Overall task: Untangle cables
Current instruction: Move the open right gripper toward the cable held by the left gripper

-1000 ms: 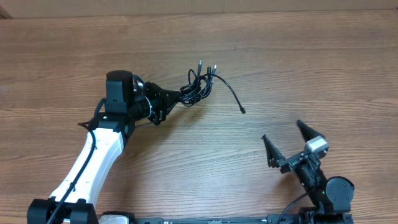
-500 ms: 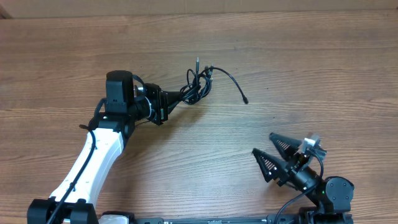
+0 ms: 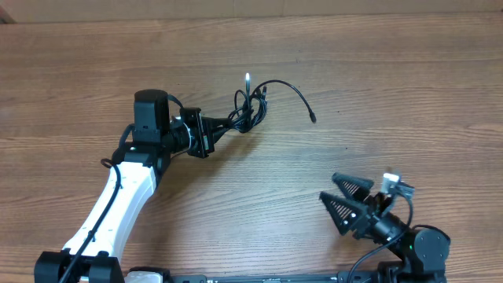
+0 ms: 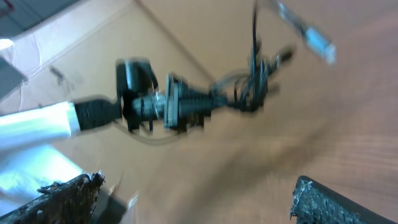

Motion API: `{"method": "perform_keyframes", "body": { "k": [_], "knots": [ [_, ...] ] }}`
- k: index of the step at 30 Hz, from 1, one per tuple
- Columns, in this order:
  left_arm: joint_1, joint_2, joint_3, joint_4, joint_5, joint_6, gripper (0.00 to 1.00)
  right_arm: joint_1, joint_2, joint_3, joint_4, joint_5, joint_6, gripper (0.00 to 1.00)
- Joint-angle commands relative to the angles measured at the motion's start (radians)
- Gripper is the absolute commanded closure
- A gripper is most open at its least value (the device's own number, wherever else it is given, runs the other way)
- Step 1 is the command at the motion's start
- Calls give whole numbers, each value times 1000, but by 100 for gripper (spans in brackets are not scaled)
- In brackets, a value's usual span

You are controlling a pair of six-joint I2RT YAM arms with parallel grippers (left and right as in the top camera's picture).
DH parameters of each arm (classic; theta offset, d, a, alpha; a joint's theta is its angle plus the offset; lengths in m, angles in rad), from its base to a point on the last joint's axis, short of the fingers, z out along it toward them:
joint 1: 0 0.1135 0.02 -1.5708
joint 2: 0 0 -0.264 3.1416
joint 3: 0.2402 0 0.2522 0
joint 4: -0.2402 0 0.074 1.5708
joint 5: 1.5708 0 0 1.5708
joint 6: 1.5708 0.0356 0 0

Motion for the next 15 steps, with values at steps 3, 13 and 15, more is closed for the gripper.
{"method": "perform_keyframes", "body": {
  "k": [3,13,15],
  "knots": [
    [-1,-24,28,-16,32,-9,96,-3,1,0,132,115,63,0],
    [0,-24,28,-19,17,-31,96,-3,187,209,-65,112,-39,0],
    [0,-24,28,-19,17,-31,96,-3,267,248,-65,108,-39,0]
  ]
}}
